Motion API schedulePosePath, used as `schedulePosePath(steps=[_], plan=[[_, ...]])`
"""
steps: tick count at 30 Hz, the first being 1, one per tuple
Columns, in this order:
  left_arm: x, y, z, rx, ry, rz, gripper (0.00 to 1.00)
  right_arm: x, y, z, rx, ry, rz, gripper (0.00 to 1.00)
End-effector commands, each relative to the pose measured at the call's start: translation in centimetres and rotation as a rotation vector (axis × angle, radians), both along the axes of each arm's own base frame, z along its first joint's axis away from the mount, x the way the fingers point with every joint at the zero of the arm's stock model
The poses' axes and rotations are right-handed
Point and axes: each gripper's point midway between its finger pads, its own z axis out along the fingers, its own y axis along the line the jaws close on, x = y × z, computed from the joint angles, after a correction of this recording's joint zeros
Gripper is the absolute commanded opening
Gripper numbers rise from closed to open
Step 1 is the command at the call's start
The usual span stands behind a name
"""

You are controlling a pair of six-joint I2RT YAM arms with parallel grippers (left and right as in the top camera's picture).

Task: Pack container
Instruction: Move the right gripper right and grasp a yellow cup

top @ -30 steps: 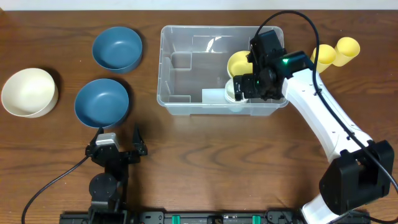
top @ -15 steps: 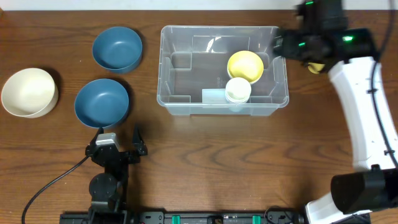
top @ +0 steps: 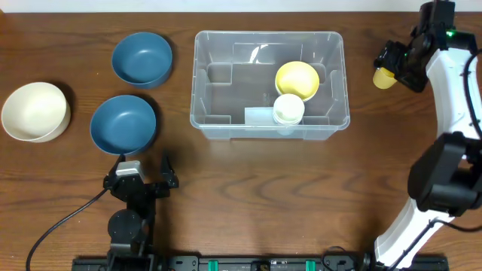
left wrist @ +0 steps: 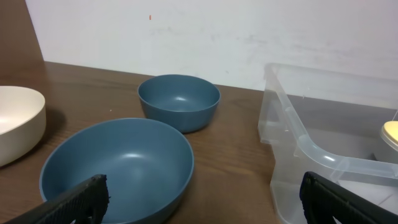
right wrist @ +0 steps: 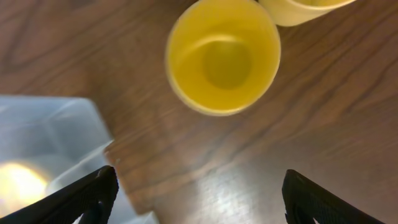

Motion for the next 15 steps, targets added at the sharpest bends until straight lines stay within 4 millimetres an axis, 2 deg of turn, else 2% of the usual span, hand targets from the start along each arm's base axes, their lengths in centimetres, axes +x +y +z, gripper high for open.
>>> schedulePosePath(steps=[1, 8, 15], plan=[[-0.1, 0.2, -1.8, 0.009, 0.051, 0.015, 0.98, 0.4, -2.1, -0.9, -0.001, -0.003, -0.074, 0.85], [-0.1, 0.2, -1.8, 0.009, 0.051, 0.015, 0.98, 1.8, -3.5, -2.0, -0.010, -0.036, -0.095, 0.83], [-0.1, 0.2, -1.8, 0.009, 0.051, 0.015, 0.98, 2.2, -3.7, -6.2, 0.001, 0.021, -0.110, 0.80]])
